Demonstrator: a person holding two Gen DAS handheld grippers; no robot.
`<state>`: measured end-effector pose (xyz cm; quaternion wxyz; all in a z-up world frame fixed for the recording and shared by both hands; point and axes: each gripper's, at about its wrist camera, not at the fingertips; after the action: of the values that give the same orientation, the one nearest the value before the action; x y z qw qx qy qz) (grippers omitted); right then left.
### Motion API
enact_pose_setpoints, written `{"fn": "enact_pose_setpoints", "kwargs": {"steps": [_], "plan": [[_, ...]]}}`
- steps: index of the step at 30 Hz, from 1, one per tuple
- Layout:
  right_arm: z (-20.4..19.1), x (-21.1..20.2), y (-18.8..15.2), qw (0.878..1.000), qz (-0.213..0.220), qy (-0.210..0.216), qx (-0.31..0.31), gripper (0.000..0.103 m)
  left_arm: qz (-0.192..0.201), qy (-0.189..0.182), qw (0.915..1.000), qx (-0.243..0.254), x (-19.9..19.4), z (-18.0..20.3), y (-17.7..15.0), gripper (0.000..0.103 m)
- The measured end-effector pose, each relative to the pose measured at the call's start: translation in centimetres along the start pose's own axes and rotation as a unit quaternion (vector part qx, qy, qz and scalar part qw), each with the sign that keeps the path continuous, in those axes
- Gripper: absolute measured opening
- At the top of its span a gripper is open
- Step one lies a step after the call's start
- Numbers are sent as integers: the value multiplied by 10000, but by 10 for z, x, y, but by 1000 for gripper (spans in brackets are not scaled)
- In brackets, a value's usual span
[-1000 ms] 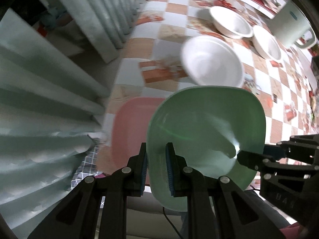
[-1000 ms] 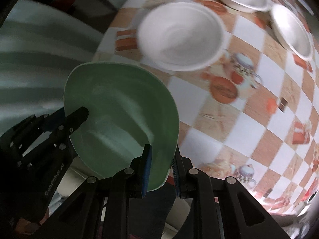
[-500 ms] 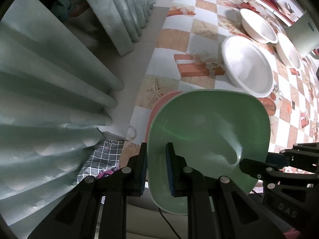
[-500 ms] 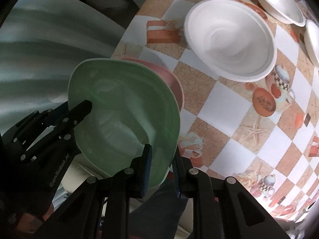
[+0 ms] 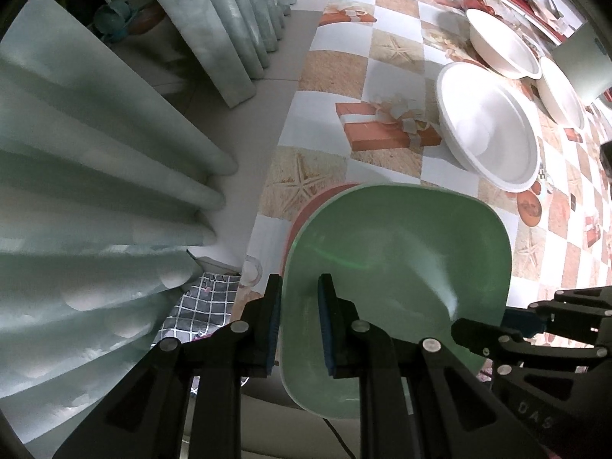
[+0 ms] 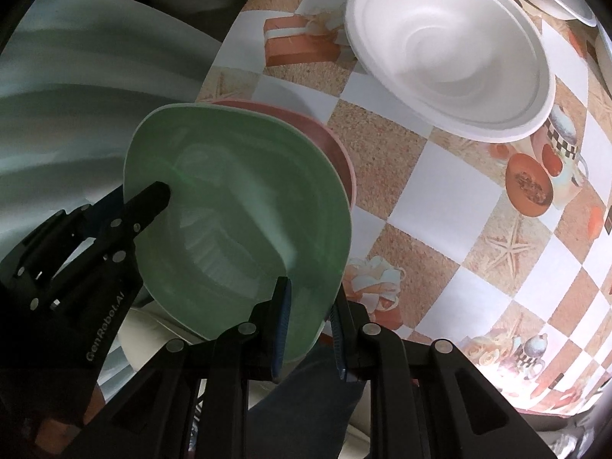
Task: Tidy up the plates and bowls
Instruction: 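Lower the green plate onto the pink plate and open both grippers, then withdraw both grippers away from the plate stack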
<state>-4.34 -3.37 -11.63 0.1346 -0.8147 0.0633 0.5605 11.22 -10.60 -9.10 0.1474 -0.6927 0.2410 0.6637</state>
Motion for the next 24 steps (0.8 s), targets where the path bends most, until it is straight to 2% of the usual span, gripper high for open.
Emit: {"fn": "enact_pose_setpoints", "kwargs": {"steps": [2,4,5,6,8,10,12,13,15,16,17,18,20,24], "plan": [[1,0,-1,10000,29,30,14,23,-20,-91,10000,-13,1,0,0,31],[1,-2,-2,9999,44,100,-5,23,-26,-200,9998,-45,1,0,-1,47],[1,-3,-2,9999,44,99,-21,23,-1,-197,9998,-40,0,1,-1,62],[2,-4,-3,10000,35,60,-33,24,60,-136,9999,-24,-2,3,-2,69],[6,-7,-4,10000,30,-54,-20,34,139,26,9999,1,-3,5,-3,72],[12,-10,-6,9999,82,-53,67,52,104,73,9999,-46,-2,3,-3,75],[17,-15,-7,9998,155,-54,145,59,74,8,9998,-170,-2,-1,-2,80],[18,-18,-8,9997,178,-60,145,59,65,-8,9998,-197,-3,-1,-1,80],[18,-24,-10,9996,201,-190,62,59,27,9,9998,-211,-5,-1,-1,80],[19,-31,-11,9992,205,-348,-47,64,42,17,9998,-207,-7,0,-1,81],[17,-36,-14,9983,240,-504,-195,72,66,6,9998,-202,-10,2,-1,83],[14,-35,-17,9978,312,-534,-254,89,78,-32,9998,-201,-12,4,-1,85],[16,-41,-22,9979,380,-469,-241,91,81,-102,9997,-213,-16,8,0,89],[41,-52,-29,9979,461,-384,253,91,-3,-282,9992,-285,-21,20,3,102]]}}
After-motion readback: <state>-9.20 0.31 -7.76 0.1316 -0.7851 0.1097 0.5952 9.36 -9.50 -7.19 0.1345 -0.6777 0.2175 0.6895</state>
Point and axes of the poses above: each gripper's, at about its wrist camera, not at the fingertips, and x roughly the way its jaws point, z to its right, y to its top, and after that the axes turned 10 degrees about -x, right-handed
